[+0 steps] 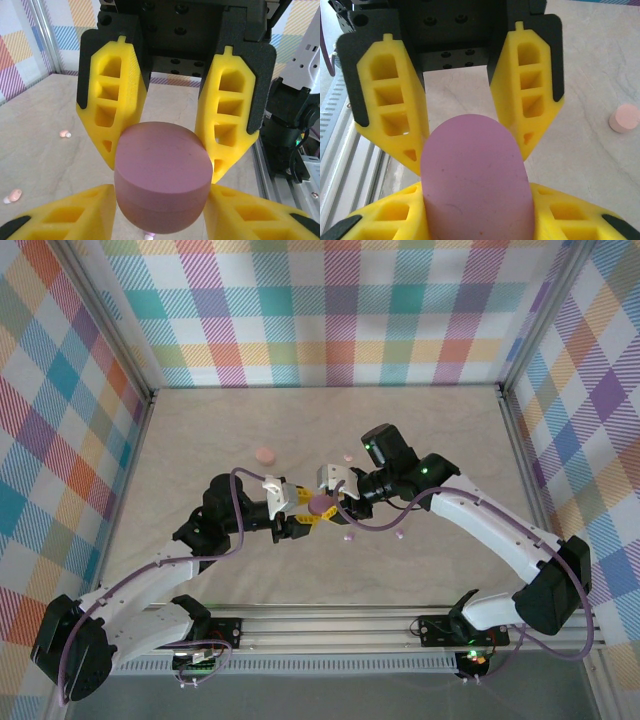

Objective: Insert wireless bluetooth earbuds into charging case

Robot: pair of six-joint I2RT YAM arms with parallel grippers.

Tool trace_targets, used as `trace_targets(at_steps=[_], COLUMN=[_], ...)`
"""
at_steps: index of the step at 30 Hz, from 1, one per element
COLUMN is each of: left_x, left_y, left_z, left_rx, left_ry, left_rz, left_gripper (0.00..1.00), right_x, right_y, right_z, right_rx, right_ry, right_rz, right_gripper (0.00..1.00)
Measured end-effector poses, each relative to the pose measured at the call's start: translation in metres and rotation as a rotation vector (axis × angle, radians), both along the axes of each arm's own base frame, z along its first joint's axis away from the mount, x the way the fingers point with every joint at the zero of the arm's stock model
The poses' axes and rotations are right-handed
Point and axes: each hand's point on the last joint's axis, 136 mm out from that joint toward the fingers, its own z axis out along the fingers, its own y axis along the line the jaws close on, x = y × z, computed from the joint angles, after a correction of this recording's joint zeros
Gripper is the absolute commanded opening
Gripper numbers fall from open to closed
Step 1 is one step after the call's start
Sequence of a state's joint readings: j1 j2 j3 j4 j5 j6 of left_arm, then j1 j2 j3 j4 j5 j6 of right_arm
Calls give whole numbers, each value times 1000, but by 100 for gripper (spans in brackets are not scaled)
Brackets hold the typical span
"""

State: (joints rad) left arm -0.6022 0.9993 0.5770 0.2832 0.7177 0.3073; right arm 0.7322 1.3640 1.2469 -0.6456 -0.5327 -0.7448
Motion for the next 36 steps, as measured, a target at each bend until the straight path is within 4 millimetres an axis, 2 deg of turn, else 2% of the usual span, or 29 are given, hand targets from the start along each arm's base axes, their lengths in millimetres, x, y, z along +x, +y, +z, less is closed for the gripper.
trace_targets(at_steps=[8,11,15,18,24,32,36], left_x=[0,1,1,1,4,5,6], left_y=[-1,-2,-2,-2,0,7,8], left_z=[-2,-2,-3,-3,0,-4,-6], left_rx=[5,8,9,7,-11,-20,-22], left_ry=[6,12,17,22,35,78,96], left_rz=[-8,-9,-7,-2,24,78,90], left_gripper=[24,19,13,12,11,11,11], right_x=[1,2,3,4,4,-3,-5], right_y=[-3,-3,-3,-3,-4,-11,-12], right_z=[-2,-2,-2,-2,3,33,39], right_rx=[-8,-10,-13,-15,-3,68,82], right_ry=[7,5,5,5,3,-55,-69], right_rz=[-9,-11,-17,-23,-41,-58,-59], right_gripper=[8,17,35,44,52,59,62])
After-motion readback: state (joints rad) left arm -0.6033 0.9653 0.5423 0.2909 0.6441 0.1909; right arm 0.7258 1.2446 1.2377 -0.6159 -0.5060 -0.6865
